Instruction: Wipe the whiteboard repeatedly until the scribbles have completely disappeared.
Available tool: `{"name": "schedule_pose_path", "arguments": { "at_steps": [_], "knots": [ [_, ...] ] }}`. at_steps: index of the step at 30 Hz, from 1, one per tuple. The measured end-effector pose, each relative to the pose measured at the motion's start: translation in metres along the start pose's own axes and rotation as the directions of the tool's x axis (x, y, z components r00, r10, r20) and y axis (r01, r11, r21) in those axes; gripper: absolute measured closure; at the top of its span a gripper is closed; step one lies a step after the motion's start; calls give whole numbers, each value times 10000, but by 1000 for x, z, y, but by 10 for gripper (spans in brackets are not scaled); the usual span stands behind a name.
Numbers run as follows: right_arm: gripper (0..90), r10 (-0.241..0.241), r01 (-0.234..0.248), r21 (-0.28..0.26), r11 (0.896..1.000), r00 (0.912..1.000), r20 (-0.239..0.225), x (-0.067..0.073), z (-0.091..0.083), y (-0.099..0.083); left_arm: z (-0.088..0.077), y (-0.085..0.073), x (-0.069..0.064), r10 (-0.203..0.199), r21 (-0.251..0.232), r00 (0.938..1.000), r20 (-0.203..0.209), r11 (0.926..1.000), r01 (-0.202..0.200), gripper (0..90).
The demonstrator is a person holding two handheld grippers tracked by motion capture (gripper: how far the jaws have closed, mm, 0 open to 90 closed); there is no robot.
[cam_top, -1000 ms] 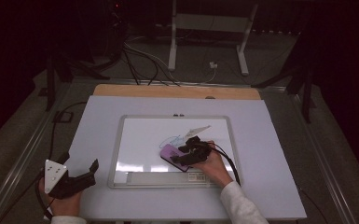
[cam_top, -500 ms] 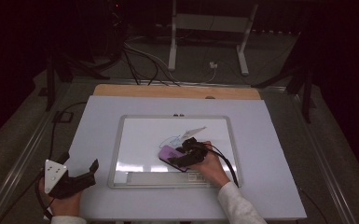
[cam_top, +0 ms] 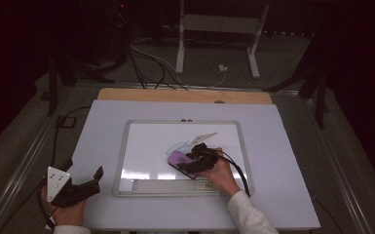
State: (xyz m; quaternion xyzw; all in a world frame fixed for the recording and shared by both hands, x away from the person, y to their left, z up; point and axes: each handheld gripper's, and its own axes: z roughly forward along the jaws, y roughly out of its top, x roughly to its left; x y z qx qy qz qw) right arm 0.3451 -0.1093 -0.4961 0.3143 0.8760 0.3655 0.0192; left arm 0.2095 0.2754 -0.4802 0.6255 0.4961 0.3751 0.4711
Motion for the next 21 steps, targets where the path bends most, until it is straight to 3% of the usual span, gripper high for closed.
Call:
{"name": "schedule_pose_path", "arguments": {
  "at_steps": [3, 5, 8, 10, 12, 15, 17, 21],
  "knots": [
    [415, 220, -220, 62, 9997, 9997, 70, -2, 0, 1, 0, 0, 0, -3, 10, 10000, -11, 10000, 3, 7],
    [415, 522, -521, -42, 9986, 9976, 444, -8, -2, 1, -1, 0, 1, -15, 0, 10000, -27, 10000, 15, 7],
    [416, 1213, -1176, -348, 9924, 9837, 1328, -22, -7, 0, -1, 0, 1, -22, 10, 10000, -21, 10000, 22, 7],
    [416, 1634, -1586, -466, 9862, 9779, 1307, -26, -7, -1, 0, 0, 1, -28, 12, 10000, -16, 10000, 28, 7],
    [416, 1290, -1236, -426, 9914, 9778, 1653, -19, -7, 0, 1, 0, 0, -2, 45, 10000, 15, 10000, 2, 7],
    [416, 965, -951, -217, 9952, 9923, 779, -9, -2, 0, 1, 0, 0, 12, 37, 10000, 8, 10000, -12, 7],
    [416, 634, -630, -118, 9979, 9972, 385, -3, 0, 0, 0, 0, 0, -15, 11, 10000, 7, 10000, 15, 7],
    [416, 694, -692, -62, 9976, 9966, 438, -4, -1, 0, 0, 0, 0, -19, 21, 10000, -2, 10000, 19, 7]
  ]
}}
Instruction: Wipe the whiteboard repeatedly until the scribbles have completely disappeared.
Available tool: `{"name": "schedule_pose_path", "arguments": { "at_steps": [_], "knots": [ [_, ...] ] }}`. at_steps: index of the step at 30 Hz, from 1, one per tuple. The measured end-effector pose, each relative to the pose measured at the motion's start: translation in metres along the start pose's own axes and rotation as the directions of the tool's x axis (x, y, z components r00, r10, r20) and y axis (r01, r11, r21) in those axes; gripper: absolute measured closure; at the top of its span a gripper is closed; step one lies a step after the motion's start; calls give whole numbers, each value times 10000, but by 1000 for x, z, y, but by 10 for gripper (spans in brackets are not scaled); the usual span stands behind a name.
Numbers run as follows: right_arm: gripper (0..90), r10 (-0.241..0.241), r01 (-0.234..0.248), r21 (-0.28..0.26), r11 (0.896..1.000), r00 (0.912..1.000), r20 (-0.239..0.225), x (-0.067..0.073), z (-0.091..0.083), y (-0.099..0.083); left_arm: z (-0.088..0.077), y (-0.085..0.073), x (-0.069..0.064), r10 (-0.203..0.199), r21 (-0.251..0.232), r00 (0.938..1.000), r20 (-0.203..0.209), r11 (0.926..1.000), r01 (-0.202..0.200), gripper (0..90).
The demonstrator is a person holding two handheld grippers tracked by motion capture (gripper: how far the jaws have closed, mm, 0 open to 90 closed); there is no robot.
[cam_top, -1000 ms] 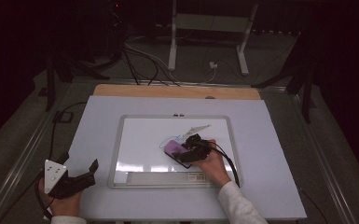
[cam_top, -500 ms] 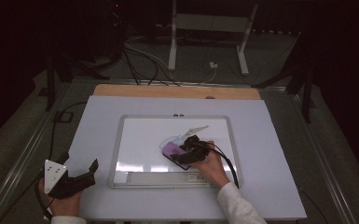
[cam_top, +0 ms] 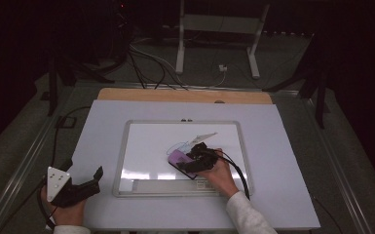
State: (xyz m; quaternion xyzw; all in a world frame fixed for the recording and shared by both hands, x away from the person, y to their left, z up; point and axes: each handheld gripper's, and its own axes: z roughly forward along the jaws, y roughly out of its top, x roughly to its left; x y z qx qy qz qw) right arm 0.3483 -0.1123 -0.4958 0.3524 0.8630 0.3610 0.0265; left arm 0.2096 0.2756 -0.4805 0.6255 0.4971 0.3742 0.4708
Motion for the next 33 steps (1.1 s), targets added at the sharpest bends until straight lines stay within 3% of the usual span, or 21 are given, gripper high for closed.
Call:
{"name": "schedule_pose_path", "arguments": {
  "at_steps": [3, 6, 8, 9, 10, 11, 13, 15, 17, 18, 21, 24, 26, 28, 30, 32, 33],
  "knots": [
    [416, 575, -561, -183, 9983, 9946, 867, -11, -4, 1, 0, 0, 0, -19, -1, 10000, -9, 10000, 19, 7],
    [416, 1133, -1074, -420, 9933, 9763, 1842, -22, -9, 0, 0, 0, 0, -8, -6, 10000, 0, 10000, 8, 7],
    [416, 1153, -1083, -458, 9931, 9725, 2023, -20, -9, 0, 0, 0, 0, 5, -8, 10000, 7, 10000, -5, 7],
    [416, 932, -858, -431, 9954, 9711, 2195, -16, -9, 0, 0, 0, 0, 21, 3, 10000, 10, 10000, -21, 7],
    [416, 786, -719, -393, 9966, 9746, 2097, -13, -8, 1, 1, 0, -1, 31, 30, 10000, 10, 10000, -31, 7],
    [416, 642, -606, -268, 9978, 9842, 1653, -8, -6, 0, 1, 0, -1, 42, 29, 10000, 12, 10000, -42, 7],
    [416, 334, -322, -138, 9994, 9948, 965, -1, -4, -1, 0, 0, -1, 47, 3, 10000, 4, 10000, -47, 7],
    [416, 126, -123, -60, 9999, 9988, 477, 2, -2, -2, 0, 0, 0, 23, -5, 10000, -2, 10000, -23, 7],
    [416, 337, -335, -79, 9994, 9989, 322, -1, -2, -2, 0, 0, 0, 6, -12, 10000, -11, 10000, -6, 7],
    [416, 488, -481, -151, 9987, 9977, 480, -4, -3, -2, -1, 0, 0, 18, -13, 10000, -23, 10000, -18, 7],
    [416, 1160, -1108, -436, 9929, 9827, 1446, -18, -8, -2, -1, 0, 0, 6, -19, 10000, -30, 10000, -6, 7],
    [417, 2228, -2065, -924, 9741, 9467, 2328, -36, -15, -5, -1, 0, 0, 14, -26, 10000, -23, 10000, -14, 7],
    [417, 2730, -2518, -1149, 9609, 9304, 2445, -40, -16, -6, 0, 0, 0, 13, -20, 10000, -9, 10000, -14, 7],
    [417, 2451, -2216, -1122, 9687, 9256, 2883, -32, -15, -5, 0, 0, -1, 28, -6, 10000, -5, 10000, -28, 7],
    [416, 2081, -1899, -939, 9773, 9436, 2577, -25, -12, -4, 0, 1, -1, 52, -5, 10000, 3, 10000, -52, 7],
    [416, 1558, -1474, -604, 9872, 9728, 1715, -16, -8, -3, 0, 1, -1, 56, -10, 10000, 5, 10000, -56, 7],
    [416, 1356, -1310, -458, 9903, 9834, 1208, -12, -7, -4, 0, 1, -1, 60, -3, 10000, 4, 10000, -60, 7]
  ]
}}
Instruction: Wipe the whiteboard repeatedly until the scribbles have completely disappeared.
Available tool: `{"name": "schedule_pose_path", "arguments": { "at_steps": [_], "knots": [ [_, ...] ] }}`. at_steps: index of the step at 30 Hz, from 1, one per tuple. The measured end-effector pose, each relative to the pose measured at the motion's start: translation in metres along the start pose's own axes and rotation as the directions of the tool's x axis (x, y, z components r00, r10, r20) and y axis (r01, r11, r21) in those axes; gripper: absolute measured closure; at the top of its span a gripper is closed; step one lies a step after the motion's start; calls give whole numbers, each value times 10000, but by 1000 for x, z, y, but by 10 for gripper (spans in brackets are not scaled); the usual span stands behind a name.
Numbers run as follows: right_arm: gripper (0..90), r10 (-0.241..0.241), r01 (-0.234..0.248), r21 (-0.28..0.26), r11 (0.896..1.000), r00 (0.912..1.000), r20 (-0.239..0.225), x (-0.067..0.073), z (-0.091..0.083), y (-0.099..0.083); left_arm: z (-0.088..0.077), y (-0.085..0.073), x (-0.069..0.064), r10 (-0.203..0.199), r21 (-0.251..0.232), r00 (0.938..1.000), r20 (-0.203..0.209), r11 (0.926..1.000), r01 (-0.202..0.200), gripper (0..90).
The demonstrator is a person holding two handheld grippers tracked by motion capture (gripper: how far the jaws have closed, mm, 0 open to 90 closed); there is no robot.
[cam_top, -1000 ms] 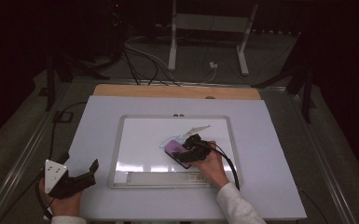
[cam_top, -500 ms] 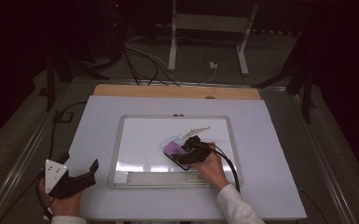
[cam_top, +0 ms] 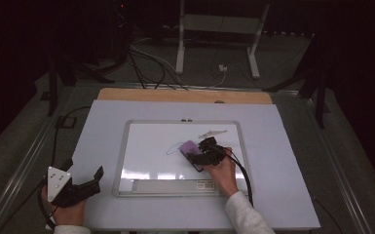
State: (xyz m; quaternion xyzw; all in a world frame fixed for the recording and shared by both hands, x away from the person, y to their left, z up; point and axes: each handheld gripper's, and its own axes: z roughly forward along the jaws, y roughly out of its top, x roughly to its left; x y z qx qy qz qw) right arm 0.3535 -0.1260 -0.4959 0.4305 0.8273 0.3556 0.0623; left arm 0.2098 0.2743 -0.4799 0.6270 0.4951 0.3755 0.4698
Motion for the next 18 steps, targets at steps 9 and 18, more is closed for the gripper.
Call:
{"name": "schedule_pose_path", "arguments": {
  "at_steps": [9, 18],
  "knots": [
    [417, 1054, -1020, -344, 9942, 9875, 1174, -30, -9, 1, -1, 0, 1, -51, -18, 10000, -32, 10000, 51, 7],
    [417, 1600, -1535, -545, 9866, 9764, 1453, -37, -12, -2, 1, 0, -1, 14, 18, 10000, 8, 10000, -14, 7]
  ]
}}
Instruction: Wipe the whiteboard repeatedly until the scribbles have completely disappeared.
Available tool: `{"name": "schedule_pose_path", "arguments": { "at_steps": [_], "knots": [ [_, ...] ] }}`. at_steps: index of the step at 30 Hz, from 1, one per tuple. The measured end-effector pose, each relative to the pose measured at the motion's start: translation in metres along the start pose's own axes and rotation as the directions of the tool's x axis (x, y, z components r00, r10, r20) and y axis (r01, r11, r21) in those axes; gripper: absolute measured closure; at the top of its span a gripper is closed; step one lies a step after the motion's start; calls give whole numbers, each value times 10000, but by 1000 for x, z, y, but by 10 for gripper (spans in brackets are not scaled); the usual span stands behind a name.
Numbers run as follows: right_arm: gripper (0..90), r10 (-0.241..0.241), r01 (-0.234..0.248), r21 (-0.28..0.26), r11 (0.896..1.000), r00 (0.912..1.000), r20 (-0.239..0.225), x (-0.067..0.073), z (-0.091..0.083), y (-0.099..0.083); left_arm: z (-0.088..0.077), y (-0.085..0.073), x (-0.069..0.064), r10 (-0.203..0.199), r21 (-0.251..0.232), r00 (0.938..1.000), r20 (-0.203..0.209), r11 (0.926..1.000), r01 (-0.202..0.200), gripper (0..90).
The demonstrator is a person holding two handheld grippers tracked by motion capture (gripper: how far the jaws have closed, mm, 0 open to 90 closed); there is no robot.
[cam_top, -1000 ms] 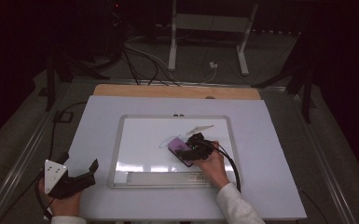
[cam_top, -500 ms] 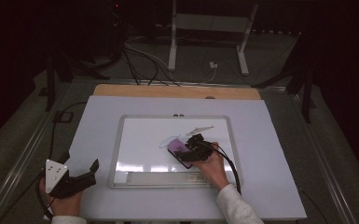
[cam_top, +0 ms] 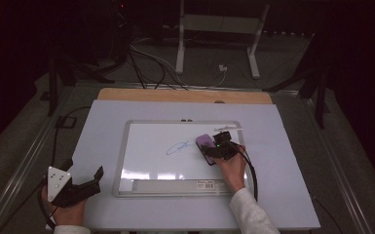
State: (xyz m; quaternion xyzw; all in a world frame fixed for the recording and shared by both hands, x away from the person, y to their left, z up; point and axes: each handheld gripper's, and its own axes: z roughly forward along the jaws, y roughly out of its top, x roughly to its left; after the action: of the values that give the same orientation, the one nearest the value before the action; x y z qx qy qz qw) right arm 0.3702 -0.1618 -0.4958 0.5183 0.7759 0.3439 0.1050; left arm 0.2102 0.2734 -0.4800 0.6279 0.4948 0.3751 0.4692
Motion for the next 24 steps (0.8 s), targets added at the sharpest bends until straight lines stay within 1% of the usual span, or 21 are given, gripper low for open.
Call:
{"name": "schedule_pose_path", "arguments": {
  "at_steps": [2, 3, 4, 5, 6, 7, 9, 11, 12, 13, 14, 15, 16, 17, 18, 19, 20, 21, 22, 23, 24],
  "knots": [
    [417, -402, 412, 174, 9990, 9979, -502, 10, 2, -1, 0, 0, 0, 5, -5, 10000, 0, 10000, -5, 7],
    [417, -829, 868, 314, 9957, 9905, -1101, 17, 3, -2, 0, 0, 0, 3, 3, 10000, -1, 10000, -3, 7],
    [417, -1095, 1162, 415, 9924, 9843, -1385, 22, 3, -2, 0, 0, 0, -10, 15, 10000, -7, 10000, 10, 7],
    [417, -1486, 1579, 503, 9862, 9770, -1530, 28, 3, -2, 0, 0, 0, -16, 6, 10000, -7, 10000, 16, 7],
    [416, -1587, 1689, 538, 9842, 9749, -1564, 29, 3, -2, 0, 0, 1, -22, 2, 10000, -14, 10000, 22, 7],
    [417, -1491, 1600, 564, 9855, 9755, -1619, 27, 4, -1, 0, 0, 1, -33, -6, 10000, -18, 10000, 33, 7],
    [417, -1139, 1196, 417, 9919, 9864, -1184, 17, 5, 2, -1, 0, 1, -35, -7, 10000, -26, 10000, 35, 7],
    [417, -554, 569, 244, 9981, 9967, -592, 4, 4, 5, -1, 0, 2, -57, -16, 10000, -20, 10000, 57, 7],
    [417, -196, 200, 150, 9997, 9995, -241, -3, 4, 6, -1, 0, 2, -69, -32, 10000, -18, 10000, 69, 7],
    [417, 170, -171, 59, 9998, 9998, 101, -9, 3, 7, -1, 0, 2, -67, -36, 10000, -12, 10000, 67, 7],
    [417, 412, -410, -48, 9991, 9982, 429, -15, 2, 8, -1, 0, 2, -65, -25, 10000, -6, 10000, 65, 7],
    [417, 676, -670, -119, 9977, 9959, 601, -18, 1, 8, 0, -1, 1, -66, -18, 10000, -6, 10000, 66, 7],
    [417, 803, -794, -164, 9967, 9949, 609, -20, 1, 8, 0, -1, 1, -43, 12, 10000, -5, 10000, 43, 7],
    [417, 774, -763, -173, 9969, 9942, 746, -17, 1, 8, 0, -1, 1, -33, 12, 10000, 8, 10000, 33, 7],
    [417, 588, -573, -191, 9982, 9944, 881, -14, 2, 8, 0, 0, 0, -7, 31, 10000, 17, 10000, 6, 7],
    [417, 446, -438, -138, 9989, 9967, 681, -10, 3, 8, 1, 0, 0, 7, 45, 10000, 19, 10000, -7, 7],
    [417, 325, -323, -57, 9995, 9990, 300, -5, 5, 7, 1, 0, 0, 26, 43, 10000, 29, 10000, -26, 7],
    [417, 77, -77, 9, 10000, 10000, -2, 1, 6, 6, 1, 0, -1, 43, 38, 10000, 25, 10000, -43, 7],
    [417, -282, 283, 80, 9996, 9994, -198, 8, 7, 6, 0, 0, -1, 45, 20, 10000, 20, 10000, -45, 7],
    [417, -587, 596, 160, 9981, 9969, -523, 13, 8, 6, 0, 0, 0, 26, 21, 10000, 16, 10000, -26, 7],
    [417, -850, 878, 251, 9958, 9917, -962, 18, 10, 5, 0, 0, 0, 12, 30, 10000, 9, 10000, -12, 7]
  ]
}}
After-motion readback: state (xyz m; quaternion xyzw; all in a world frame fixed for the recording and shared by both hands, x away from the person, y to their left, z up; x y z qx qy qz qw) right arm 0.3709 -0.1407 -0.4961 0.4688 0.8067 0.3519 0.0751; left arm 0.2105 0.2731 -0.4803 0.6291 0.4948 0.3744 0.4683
